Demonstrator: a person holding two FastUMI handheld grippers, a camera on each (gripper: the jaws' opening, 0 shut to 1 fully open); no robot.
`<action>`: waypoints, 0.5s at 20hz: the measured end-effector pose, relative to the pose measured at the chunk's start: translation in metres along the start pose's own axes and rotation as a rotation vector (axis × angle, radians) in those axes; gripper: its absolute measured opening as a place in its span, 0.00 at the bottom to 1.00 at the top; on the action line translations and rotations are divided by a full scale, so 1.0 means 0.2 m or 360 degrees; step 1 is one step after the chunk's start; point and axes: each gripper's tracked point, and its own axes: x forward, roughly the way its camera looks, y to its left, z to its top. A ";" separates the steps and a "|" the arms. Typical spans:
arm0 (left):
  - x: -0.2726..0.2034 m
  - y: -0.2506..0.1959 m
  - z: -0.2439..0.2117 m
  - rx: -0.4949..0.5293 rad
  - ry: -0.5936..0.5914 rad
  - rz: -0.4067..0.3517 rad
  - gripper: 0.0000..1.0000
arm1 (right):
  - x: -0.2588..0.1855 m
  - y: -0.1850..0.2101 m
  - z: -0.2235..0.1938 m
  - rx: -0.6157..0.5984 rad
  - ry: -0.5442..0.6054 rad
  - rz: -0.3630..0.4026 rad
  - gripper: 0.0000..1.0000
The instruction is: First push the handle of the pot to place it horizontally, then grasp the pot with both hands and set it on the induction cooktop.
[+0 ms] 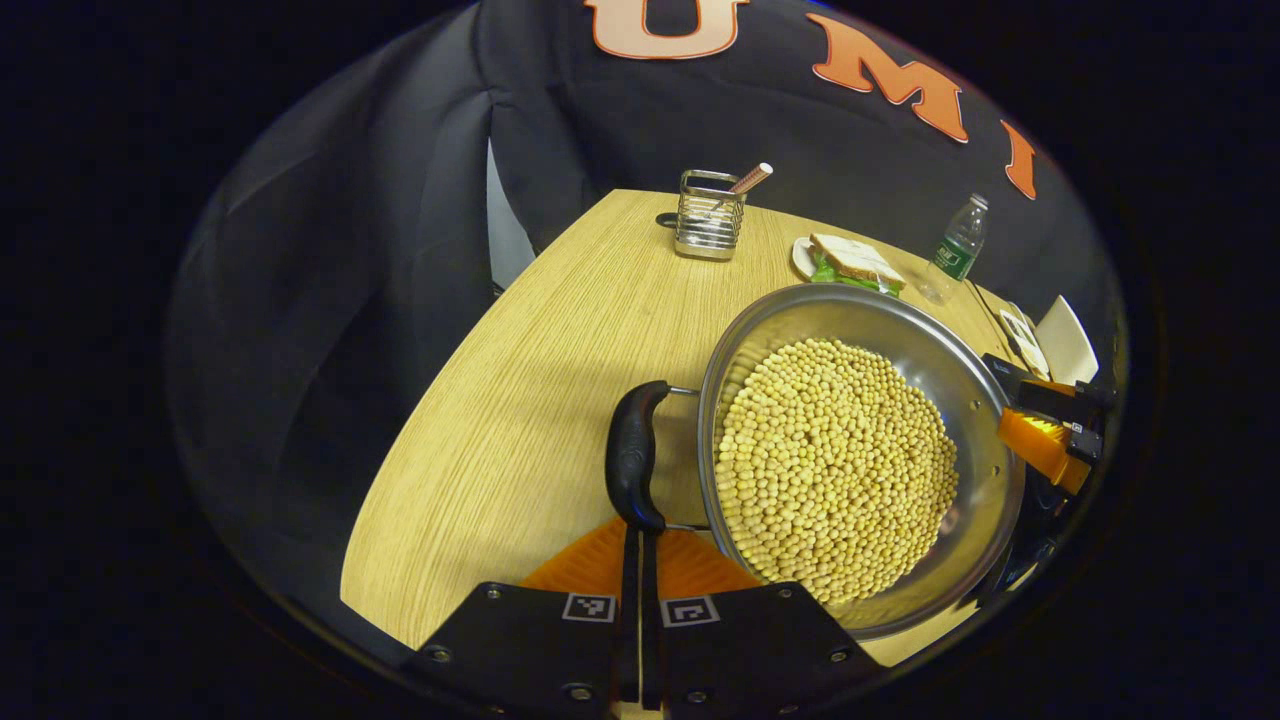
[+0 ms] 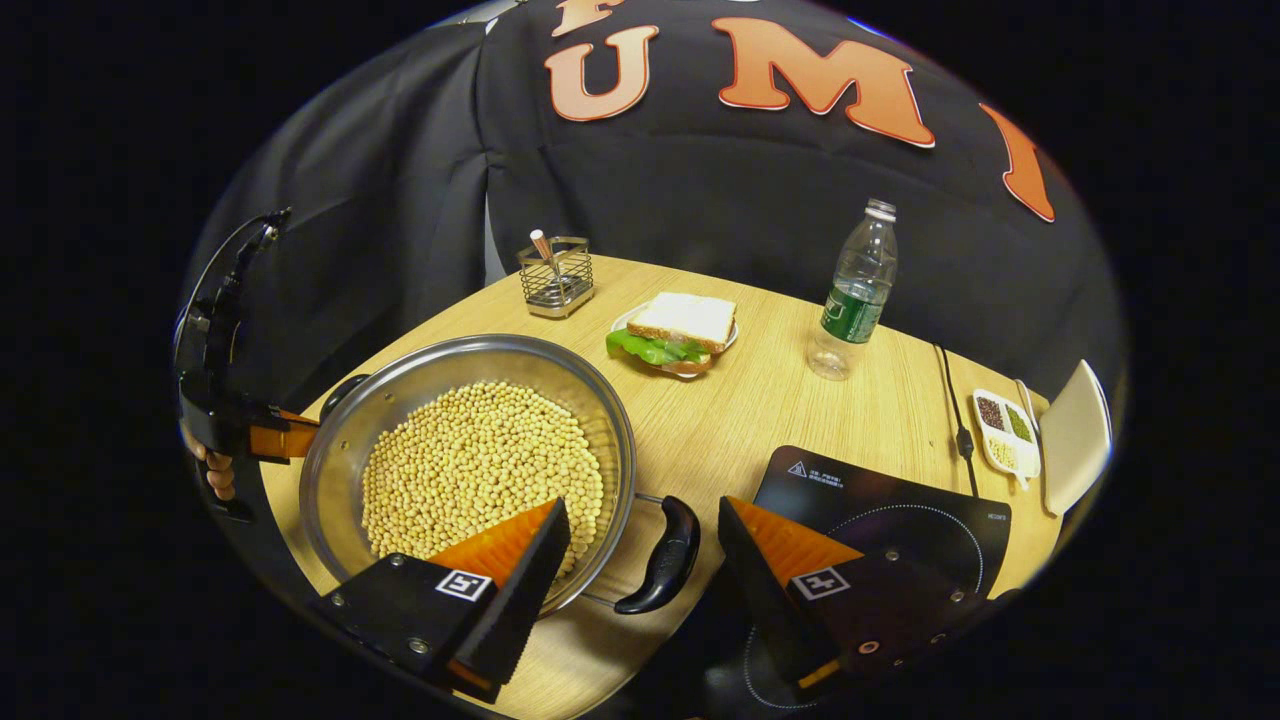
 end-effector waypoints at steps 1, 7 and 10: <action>0.01 0.01 0.02 0.0010 -0.0008 0.0004 0.02 | 0.00 0.00 0.00 0.0005 -0.0007 -0.0012 0.93; 0.05 0.07 0.09 0.0081 -0.0074 0.0032 0.02 | 0.00 0.04 -0.04 0.0014 0.0018 -0.0049 0.94; 0.01 0.07 0.10 0.0115 -0.0098 0.0022 0.03 | 0.01 0.08 -0.08 0.0083 0.0048 -0.0047 0.93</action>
